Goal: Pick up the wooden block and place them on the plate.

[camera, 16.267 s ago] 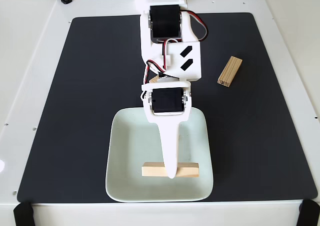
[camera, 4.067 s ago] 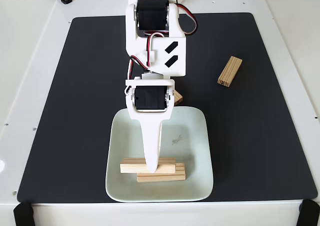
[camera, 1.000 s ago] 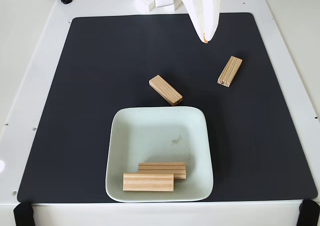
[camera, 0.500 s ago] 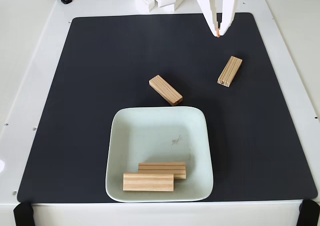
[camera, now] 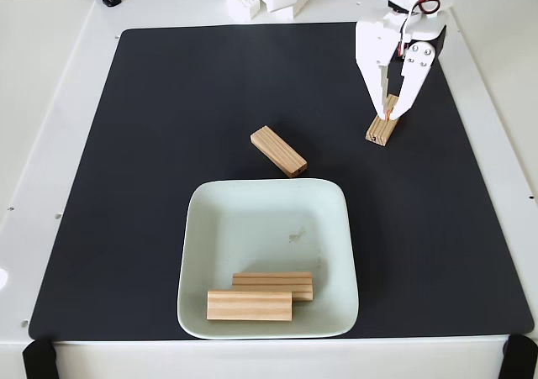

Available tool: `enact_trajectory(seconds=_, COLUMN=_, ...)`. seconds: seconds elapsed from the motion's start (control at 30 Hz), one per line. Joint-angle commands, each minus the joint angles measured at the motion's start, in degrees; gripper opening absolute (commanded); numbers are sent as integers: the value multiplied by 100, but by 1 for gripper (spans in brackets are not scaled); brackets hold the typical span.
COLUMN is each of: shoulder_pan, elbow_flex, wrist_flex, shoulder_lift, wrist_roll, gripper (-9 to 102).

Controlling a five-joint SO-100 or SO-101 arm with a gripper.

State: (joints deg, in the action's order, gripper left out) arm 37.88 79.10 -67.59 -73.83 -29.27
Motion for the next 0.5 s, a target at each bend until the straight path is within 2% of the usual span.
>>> enact_trajectory(seconds=0.0, shoulder_pan=158, elbow_flex=-272, wrist_flex=-466, shoulder_lift=-53, wrist_roll=26, gripper=-1)
enact_trajectory(seconds=0.13, shoulder_pan=290, elbow_flex=-264, wrist_flex=-800, shoulder_lift=-97, wrist_roll=44, gripper=-1)
enact_trajectory(seconds=0.47, shoulder_pan=272, elbow_flex=-272, wrist_flex=-729, shoulder_lift=-105, wrist_roll=44, gripper=-1)
